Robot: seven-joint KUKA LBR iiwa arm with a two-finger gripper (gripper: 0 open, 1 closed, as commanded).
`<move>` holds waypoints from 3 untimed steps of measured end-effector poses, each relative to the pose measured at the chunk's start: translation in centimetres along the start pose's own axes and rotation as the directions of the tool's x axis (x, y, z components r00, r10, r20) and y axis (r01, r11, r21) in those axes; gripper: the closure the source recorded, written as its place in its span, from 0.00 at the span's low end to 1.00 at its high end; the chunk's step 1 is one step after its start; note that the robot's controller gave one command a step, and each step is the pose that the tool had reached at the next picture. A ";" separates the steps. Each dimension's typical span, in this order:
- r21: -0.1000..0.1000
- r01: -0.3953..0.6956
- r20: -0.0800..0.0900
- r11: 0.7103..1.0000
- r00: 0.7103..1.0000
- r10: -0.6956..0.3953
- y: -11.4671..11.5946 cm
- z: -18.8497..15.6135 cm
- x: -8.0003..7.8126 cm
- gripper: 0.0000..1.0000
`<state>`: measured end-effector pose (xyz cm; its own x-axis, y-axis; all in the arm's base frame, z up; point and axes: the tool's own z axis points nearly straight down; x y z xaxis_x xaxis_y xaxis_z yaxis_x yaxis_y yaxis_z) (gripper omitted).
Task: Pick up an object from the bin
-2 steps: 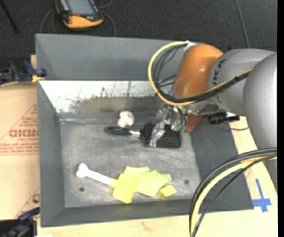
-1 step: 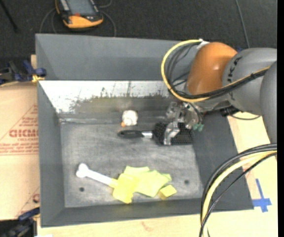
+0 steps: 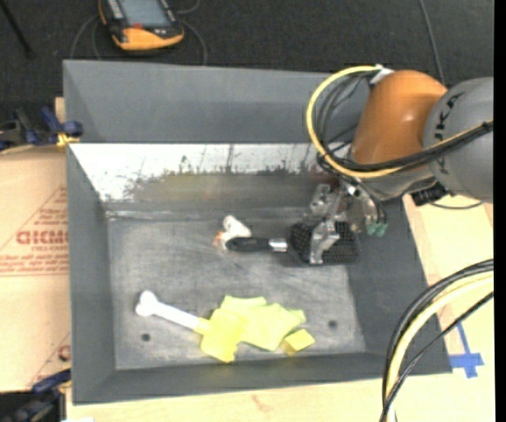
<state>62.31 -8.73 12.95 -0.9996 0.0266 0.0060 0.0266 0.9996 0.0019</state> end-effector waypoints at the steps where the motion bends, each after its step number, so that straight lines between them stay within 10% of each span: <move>1: -0.002 -0.270 0.012 0.963 0.963 0.270 -1.1 -3.1 -0.1 1.00; 2: -0.001 -0.301 0.015 0.954 0.954 0.301 0.5 2.0 0.6 1.00; 3: 0.000 -0.363 0.002 0.932 0.932 0.363 -0.1 -0.3 0.4 1.00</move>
Offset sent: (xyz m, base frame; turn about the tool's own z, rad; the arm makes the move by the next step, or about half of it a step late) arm -0.0126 0.0210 -0.0595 0.3704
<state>61.87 -8.83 13.28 -0.9217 0.3878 0.0045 0.3878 0.9217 0.0001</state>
